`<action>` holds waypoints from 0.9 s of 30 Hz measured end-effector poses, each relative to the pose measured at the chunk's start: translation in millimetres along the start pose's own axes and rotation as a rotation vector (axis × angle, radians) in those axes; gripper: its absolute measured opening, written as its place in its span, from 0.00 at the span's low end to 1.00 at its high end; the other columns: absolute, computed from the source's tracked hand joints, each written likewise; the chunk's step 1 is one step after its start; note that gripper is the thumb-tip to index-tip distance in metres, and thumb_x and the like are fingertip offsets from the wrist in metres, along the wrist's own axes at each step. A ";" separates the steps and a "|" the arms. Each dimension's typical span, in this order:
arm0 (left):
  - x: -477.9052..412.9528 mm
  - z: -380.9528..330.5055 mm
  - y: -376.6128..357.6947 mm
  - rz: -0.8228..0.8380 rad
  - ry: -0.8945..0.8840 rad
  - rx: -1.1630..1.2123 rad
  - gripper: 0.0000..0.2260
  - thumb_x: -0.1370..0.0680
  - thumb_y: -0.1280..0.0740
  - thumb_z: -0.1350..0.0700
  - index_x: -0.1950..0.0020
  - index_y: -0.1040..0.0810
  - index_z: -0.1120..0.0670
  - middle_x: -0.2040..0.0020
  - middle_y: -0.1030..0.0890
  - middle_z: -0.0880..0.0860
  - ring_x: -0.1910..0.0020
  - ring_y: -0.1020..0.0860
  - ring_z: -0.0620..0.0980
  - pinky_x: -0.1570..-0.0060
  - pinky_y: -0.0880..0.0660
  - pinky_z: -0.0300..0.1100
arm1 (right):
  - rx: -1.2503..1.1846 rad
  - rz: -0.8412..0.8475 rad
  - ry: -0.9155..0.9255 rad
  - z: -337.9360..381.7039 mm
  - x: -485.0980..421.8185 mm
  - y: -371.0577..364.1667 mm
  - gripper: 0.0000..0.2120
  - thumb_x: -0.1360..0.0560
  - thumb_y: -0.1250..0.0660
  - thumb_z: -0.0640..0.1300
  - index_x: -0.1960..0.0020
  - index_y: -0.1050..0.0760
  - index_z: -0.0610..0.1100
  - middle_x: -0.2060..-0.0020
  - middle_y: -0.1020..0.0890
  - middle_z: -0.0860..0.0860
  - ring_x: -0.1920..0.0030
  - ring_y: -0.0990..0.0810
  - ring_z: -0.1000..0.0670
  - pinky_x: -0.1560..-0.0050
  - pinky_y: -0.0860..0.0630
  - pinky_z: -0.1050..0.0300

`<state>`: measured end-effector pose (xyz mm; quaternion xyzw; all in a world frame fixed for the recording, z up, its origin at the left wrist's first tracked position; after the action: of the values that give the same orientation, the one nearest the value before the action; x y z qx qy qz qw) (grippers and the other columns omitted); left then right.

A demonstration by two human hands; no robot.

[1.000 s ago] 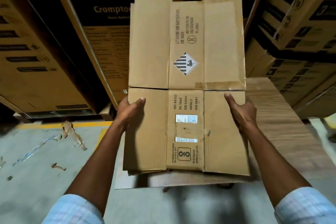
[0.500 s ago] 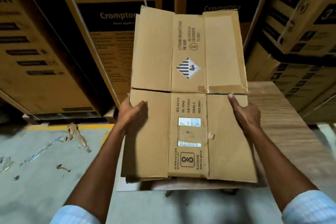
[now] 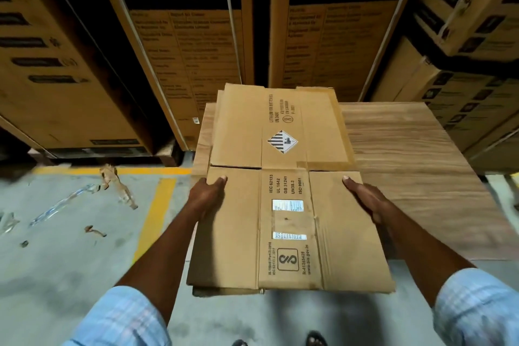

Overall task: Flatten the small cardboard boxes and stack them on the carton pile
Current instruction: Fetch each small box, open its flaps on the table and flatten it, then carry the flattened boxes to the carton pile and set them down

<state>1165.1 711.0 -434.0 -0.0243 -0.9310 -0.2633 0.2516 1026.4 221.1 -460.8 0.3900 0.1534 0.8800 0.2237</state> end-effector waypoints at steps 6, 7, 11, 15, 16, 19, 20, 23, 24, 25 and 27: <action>2.8 78.0 -15.1 0.087 0.181 0.020 0.59 0.43 0.33 0.16 0.26 0.26 0.57 0.29 0.22 0.54 0.31 0.23 0.56 0.30 0.28 0.51 | -0.090 0.311 -0.086 -38.6 -16.3 -14.2 0.49 0.41 0.27 0.80 0.28 0.25 0.53 0.30 0.22 0.46 0.29 0.25 0.41 0.27 0.34 0.33; -9.2 88.6 -19.9 0.114 0.179 0.051 0.61 0.44 0.32 0.16 0.23 0.29 0.55 0.27 0.24 0.52 0.29 0.24 0.53 0.28 0.29 0.51 | -0.090 0.307 -0.095 -29.8 -0.6 -16.0 0.46 0.39 0.27 0.77 0.30 0.23 0.51 0.32 0.21 0.45 0.31 0.24 0.40 0.27 0.33 0.33; 44.6 49.3 -14.3 0.077 0.121 0.162 0.41 0.32 0.27 0.27 0.31 0.24 0.54 0.34 0.20 0.48 0.36 0.22 0.50 0.33 0.28 0.45 | -0.081 0.210 -0.041 -8.9 25.2 -2.3 0.45 0.43 0.20 0.73 0.37 0.19 0.43 0.44 0.14 0.42 0.43 0.15 0.38 0.37 0.23 0.34; 84.1 18.3 -9.4 -0.047 0.060 0.143 0.41 0.35 0.28 0.24 0.36 0.18 0.56 0.43 0.15 0.52 0.43 0.17 0.54 0.37 0.22 0.52 | -0.118 0.155 0.048 1.5 17.9 20.5 0.56 0.49 0.21 0.76 0.34 0.21 0.39 0.43 0.15 0.43 0.44 0.16 0.40 0.36 0.21 0.40; 89.7 15.5 -11.1 -0.055 0.050 0.156 0.38 0.33 0.27 0.27 0.37 0.17 0.56 0.44 0.14 0.52 0.44 0.17 0.55 0.38 0.22 0.51 | -0.121 0.147 0.057 4.2 20.2 27.0 0.57 0.50 0.21 0.77 0.34 0.22 0.38 0.42 0.15 0.43 0.43 0.16 0.41 0.36 0.22 0.41; 117.3 -5.4 -16.1 -0.094 0.037 0.163 0.31 0.29 0.27 0.32 0.39 0.16 0.55 0.47 0.14 0.53 0.46 0.17 0.55 0.40 0.21 0.50 | -0.162 0.153 0.088 6.9 26.6 50.7 0.60 0.51 0.22 0.78 0.33 0.23 0.39 0.40 0.16 0.43 0.40 0.17 0.41 0.33 0.23 0.42; 128.1 -14.9 -17.0 -0.102 0.020 0.159 0.29 0.28 0.27 0.32 0.40 0.17 0.55 0.47 0.15 0.53 0.46 0.17 0.56 0.41 0.22 0.50 | -0.168 0.158 0.089 9.3 39.7 59.1 0.59 0.51 0.21 0.78 0.33 0.22 0.39 0.40 0.16 0.43 0.40 0.17 0.41 0.34 0.23 0.41; 144.3 -27.4 -19.6 -0.092 -0.004 0.138 0.25 0.28 0.28 0.31 0.45 0.19 0.50 0.49 0.16 0.52 0.48 0.18 0.55 0.41 0.23 0.50 | -0.229 0.206 0.090 8.5 63.5 76.4 0.50 0.50 0.18 0.73 0.40 0.17 0.40 0.48 0.13 0.44 0.47 0.14 0.42 0.39 0.20 0.41; 145.5 -27.6 -22.1 -0.070 0.002 0.139 0.28 0.31 0.27 0.28 0.46 0.19 0.51 0.49 0.15 0.52 0.48 0.17 0.54 0.40 0.22 0.51 | -0.236 0.199 0.081 3.7 66.1 83.1 0.49 0.50 0.18 0.73 0.41 0.17 0.40 0.49 0.12 0.45 0.48 0.13 0.42 0.39 0.19 0.40; 147.4 -30.2 -23.3 -0.044 -0.001 0.132 0.33 0.34 0.27 0.26 0.46 0.18 0.52 0.48 0.14 0.51 0.48 0.16 0.54 0.40 0.21 0.53 | -0.251 0.180 0.075 -4.1 67.3 90.4 0.49 0.50 0.18 0.74 0.40 0.17 0.41 0.49 0.13 0.45 0.48 0.13 0.42 0.39 0.19 0.40; 141.2 -34.6 -26.9 0.009 -0.006 0.118 0.41 0.40 0.26 0.22 0.43 0.17 0.54 0.48 0.13 0.51 0.48 0.15 0.54 0.41 0.20 0.55 | -0.272 0.128 0.078 -19.5 71.9 107.4 0.54 0.52 0.20 0.77 0.38 0.19 0.41 0.45 0.14 0.45 0.45 0.15 0.42 0.37 0.21 0.40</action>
<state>1052.9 658.2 -353.4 -0.0143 -0.9455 -0.2069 0.2509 939.5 164.6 -381.3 0.3305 0.0165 0.9196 0.2119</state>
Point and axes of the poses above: each hand's wrist, its own x-axis away from the middle knuckle, its own y-axis out of the back of the hand, z = x × y, the point moved 9 cm from there along -x, towards the middle knuckle
